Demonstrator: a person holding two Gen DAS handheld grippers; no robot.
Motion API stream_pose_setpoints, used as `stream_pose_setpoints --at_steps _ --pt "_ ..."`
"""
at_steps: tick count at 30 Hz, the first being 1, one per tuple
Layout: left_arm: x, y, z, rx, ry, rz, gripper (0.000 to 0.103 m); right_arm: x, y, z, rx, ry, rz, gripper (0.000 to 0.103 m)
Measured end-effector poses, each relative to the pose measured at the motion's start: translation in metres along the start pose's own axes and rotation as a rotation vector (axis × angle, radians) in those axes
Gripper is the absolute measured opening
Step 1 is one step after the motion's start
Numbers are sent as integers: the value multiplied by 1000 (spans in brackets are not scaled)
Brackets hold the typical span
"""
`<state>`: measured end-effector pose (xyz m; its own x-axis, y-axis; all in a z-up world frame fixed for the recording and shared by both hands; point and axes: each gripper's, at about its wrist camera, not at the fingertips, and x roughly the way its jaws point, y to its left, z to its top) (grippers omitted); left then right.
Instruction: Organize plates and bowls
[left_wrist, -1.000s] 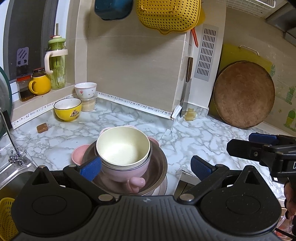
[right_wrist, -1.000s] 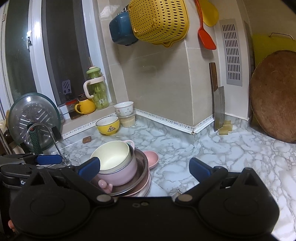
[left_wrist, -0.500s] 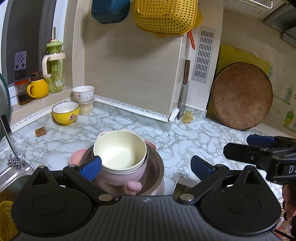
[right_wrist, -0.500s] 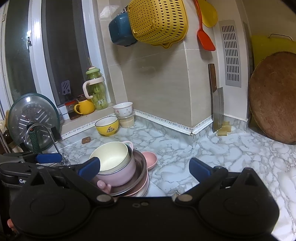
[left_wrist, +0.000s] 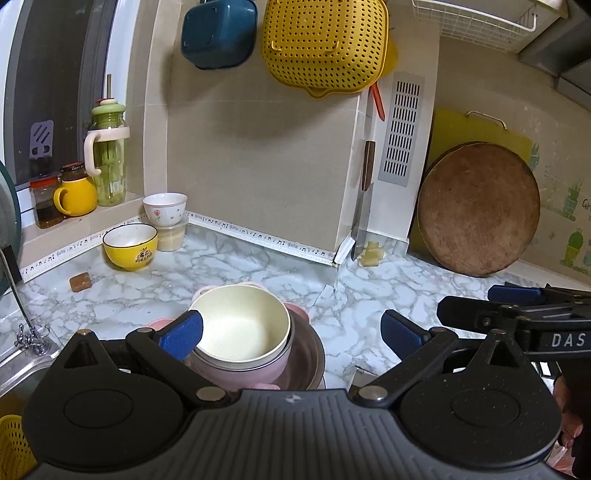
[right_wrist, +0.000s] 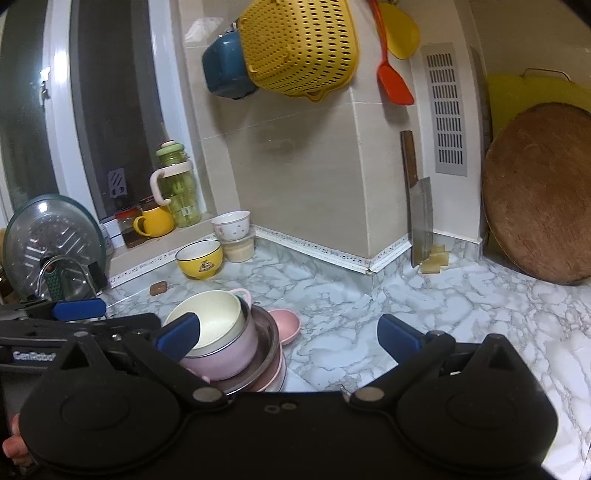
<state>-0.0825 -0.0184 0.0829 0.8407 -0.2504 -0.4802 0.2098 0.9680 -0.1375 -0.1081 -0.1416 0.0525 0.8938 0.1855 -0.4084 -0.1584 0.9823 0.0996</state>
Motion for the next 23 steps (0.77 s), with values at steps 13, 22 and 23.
stream_pose_setpoints --at_steps 13,22,23 --pt "6 4 1 -22 13 -3 103 10 1 0 2 16 8 103" --pt "15 9 1 -45 27 1 103 19 1 2 5 35 21 103" --pt "16 10 1 -50 32 0 103 21 2 2 4 38 24 103"
